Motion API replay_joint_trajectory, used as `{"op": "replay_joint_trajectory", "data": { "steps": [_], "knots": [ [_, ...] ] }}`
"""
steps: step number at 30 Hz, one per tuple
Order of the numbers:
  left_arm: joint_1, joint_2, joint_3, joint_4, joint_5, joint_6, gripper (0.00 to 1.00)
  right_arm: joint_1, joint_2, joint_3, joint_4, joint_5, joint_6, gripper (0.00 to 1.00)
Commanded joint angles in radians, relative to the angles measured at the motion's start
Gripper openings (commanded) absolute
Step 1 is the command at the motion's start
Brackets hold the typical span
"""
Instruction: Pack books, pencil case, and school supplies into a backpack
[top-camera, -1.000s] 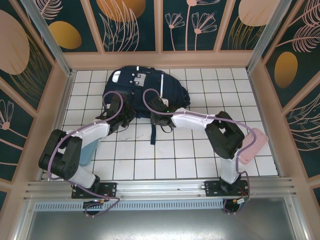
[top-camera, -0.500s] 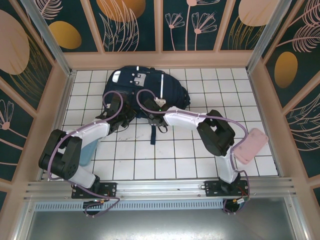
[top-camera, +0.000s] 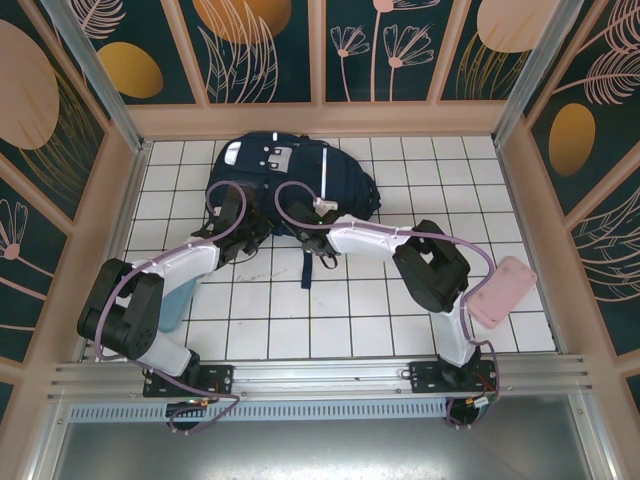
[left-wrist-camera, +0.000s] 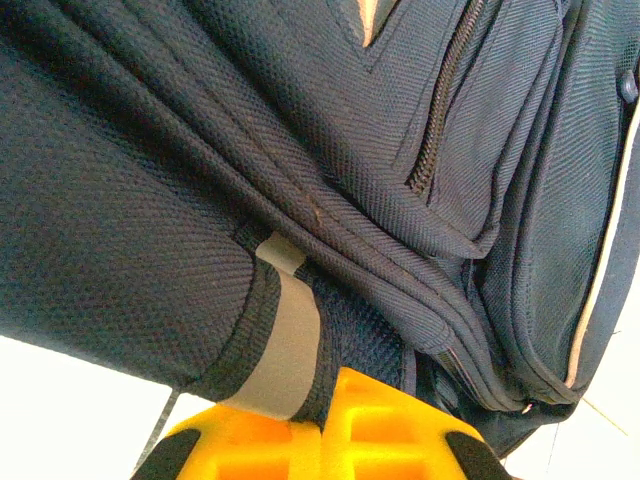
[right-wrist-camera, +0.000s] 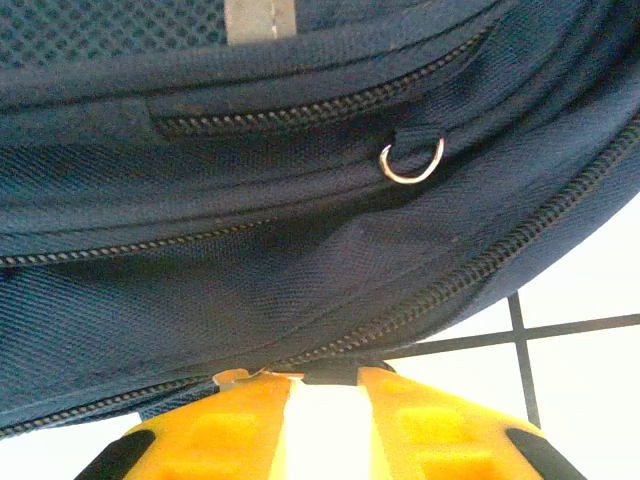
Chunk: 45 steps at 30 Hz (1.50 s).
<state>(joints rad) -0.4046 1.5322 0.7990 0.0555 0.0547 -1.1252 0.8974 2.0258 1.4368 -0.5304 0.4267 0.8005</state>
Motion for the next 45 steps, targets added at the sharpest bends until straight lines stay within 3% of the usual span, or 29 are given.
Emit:
{"op": "replay_joint_trajectory", "data": {
  "steps": [1,6,11,14,19,30,38,45],
  "knots": [
    [0.007,-0.035,0.048,0.054,-0.018,0.030,0.00,-0.009,-0.041,-0.055,0.057,0.000,-0.083,0.25],
    [0.007,-0.036,0.051,0.053,-0.016,0.031,0.00,-0.008,-0.022,-0.043,0.092,-0.004,-0.205,0.30],
    [0.009,-0.034,0.050,0.053,-0.012,0.031,0.00,-0.008,-0.027,-0.054,0.117,-0.018,-0.280,0.45],
    [0.010,-0.033,0.051,0.053,-0.012,0.030,0.00,-0.008,-0.031,-0.064,0.147,-0.036,-0.304,0.46],
    [0.009,-0.034,0.051,0.052,-0.012,0.030,0.00,-0.006,-0.034,-0.078,0.201,-0.064,-0.355,0.34],
    [0.009,-0.038,0.040,0.040,-0.049,0.030,0.00,-0.002,-0.104,-0.123,0.192,0.014,-0.321,0.01],
    [0.023,-0.049,-0.037,0.036,-0.112,0.017,0.00,-0.019,-0.158,-0.219,0.117,0.055,-0.305,0.00],
    [0.078,-0.064,-0.102,0.046,-0.110,0.024,0.00,-0.115,-0.241,-0.334,0.141,0.061,-0.345,0.00]
  ]
}}
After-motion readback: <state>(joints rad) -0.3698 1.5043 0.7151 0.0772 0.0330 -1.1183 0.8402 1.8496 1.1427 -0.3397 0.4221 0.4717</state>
